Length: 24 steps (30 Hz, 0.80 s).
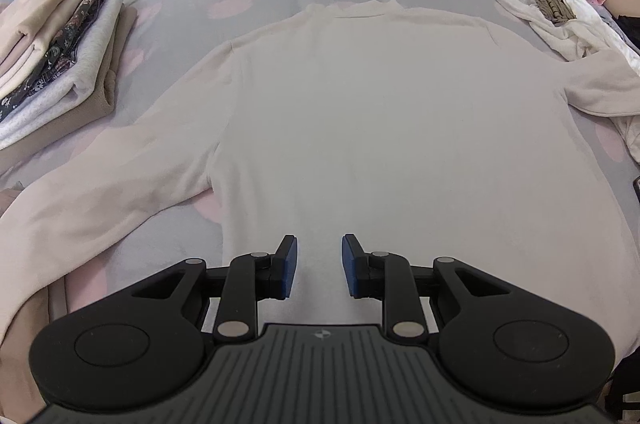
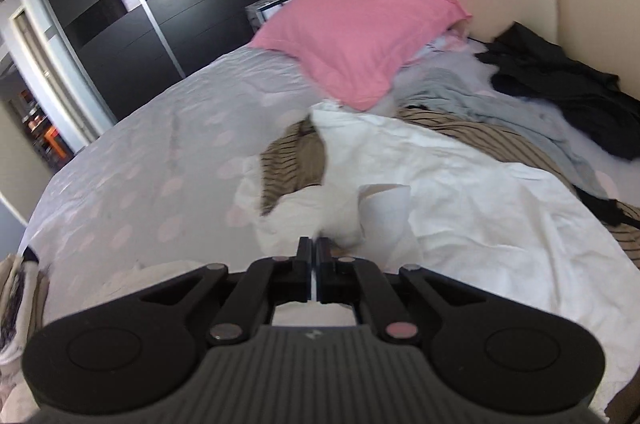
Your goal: Fold clothes
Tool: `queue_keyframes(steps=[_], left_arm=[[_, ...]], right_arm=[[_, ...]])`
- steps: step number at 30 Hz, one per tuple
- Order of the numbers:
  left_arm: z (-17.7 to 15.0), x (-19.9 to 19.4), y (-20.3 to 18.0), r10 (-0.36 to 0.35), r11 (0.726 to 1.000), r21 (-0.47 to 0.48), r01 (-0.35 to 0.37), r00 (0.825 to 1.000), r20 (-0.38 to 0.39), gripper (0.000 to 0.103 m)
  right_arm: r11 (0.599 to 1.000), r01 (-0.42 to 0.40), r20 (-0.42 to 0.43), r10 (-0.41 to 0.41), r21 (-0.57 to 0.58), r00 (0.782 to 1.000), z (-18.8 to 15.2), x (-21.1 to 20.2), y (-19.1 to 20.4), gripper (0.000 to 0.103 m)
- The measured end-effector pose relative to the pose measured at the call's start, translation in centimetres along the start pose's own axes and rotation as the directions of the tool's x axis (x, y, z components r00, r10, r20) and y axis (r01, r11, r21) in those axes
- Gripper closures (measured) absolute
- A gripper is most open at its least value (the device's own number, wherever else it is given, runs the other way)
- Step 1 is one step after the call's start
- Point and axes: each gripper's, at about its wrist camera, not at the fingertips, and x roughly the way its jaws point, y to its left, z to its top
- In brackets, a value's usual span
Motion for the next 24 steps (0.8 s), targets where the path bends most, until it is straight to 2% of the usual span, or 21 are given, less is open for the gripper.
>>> queue_keyframes(steps=[4, 9, 14, 17, 21, 24], left_arm=[[0.3, -1.0, 0.3, -0.006, 1.000, -0.003, 0.006, 1.000, 0.024, 0.081], [0.8, -1.9, 0.5, -0.026, 1.000, 0.009, 0.026, 0.999, 0.045, 0.082], [0.8, -1.9, 1.3, -0.074, 0.997, -0.018, 0.075, 0.996, 0.051, 0.086], [0.5, -1.4, 1.6, -0.078, 0.997, -0.026, 0.079, 0.996, 0.035, 0.089], [0.1, -1.0, 1.9, -0.081, 0.996, -0.034, 0.082, 0.996, 0.022, 0.091], [-0.1, -0.7, 2.0, -0.092, 0.995, -0.037, 0.092, 0.996, 0.002, 0.091]], right_arm=[[0.992, -0.080, -0.016, 0.079, -0.092, 0.997, -0.9, 0.1, 5.7, 0.101], [0.974, -0.185, -0.056, 0.179, -0.127, 0.982, -2.4, 1.1, 12.3, 0.101], [0.940, -0.306, -0.136, 0.287, -0.148, 0.948, -5.8, 2.4, 18.1, 0.101], [0.918, -0.363, -0.198, 0.331, -0.159, 0.923, -8.7, 3.6, 21.1, 0.101], [0.900, -0.400, -0.308, 0.336, -0.172, 0.890, -13.2, 5.8, 23.7, 0.101], [0.894, -0.397, -0.387, 0.299, -0.205, 0.872, -16.5, 7.4, 24.6, 0.101]])
